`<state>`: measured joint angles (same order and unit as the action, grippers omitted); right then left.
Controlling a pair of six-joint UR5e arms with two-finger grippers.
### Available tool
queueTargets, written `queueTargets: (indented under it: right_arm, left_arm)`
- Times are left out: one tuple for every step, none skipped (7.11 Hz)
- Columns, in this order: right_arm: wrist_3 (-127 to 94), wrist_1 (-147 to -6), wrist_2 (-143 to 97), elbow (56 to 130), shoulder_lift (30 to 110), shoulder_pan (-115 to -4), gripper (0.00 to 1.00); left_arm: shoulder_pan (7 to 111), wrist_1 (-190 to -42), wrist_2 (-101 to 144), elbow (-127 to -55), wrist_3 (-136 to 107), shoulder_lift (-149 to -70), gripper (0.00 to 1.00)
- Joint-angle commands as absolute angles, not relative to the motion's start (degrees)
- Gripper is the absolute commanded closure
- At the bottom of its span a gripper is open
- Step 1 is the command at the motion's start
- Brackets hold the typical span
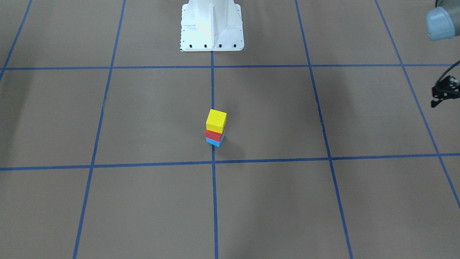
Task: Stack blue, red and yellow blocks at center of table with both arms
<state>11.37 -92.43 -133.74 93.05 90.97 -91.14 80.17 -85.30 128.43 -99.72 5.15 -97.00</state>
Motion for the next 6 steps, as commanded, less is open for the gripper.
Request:
queueTargets:
  right_arm:
    - [11.0,-92.5,-133.8,92.8,91.4,-91.1,0.00]
    - [11.0,-92.5,-133.9,92.8,91.5,-91.1,0.00]
    - [10.9,-92.5,-133.9,92.8,91.5,-91.1,0.00]
    - [10.9,-92.5,-134.0,92.7,91.8,-91.2,0.00]
    - [10.9,-92.5,-134.1,92.7,91.9,-91.2,0.00]
    - [10.9,-92.5,-134.2,92.8,92.2,-91.2,0.00]
  left_arm:
    - [87.7,-88.1,129.0,-90.0,10.2,-95.7,0.00]
    - [90.1,-88.2,129.0,-88.4,10.4,-95.8,0.00]
    - [91.0,-88.2,129.0,-88.2,10.4,-95.5,0.00]
    - [91.0,-88.2,129.0,-88.9,9.9,-94.1,0.00]
    - [90.9,-88.2,129.0,-88.7,9.9,-94.0,0.00]
    - [91.0,-88.2,129.0,-88.7,10.0,-93.8,0.00]
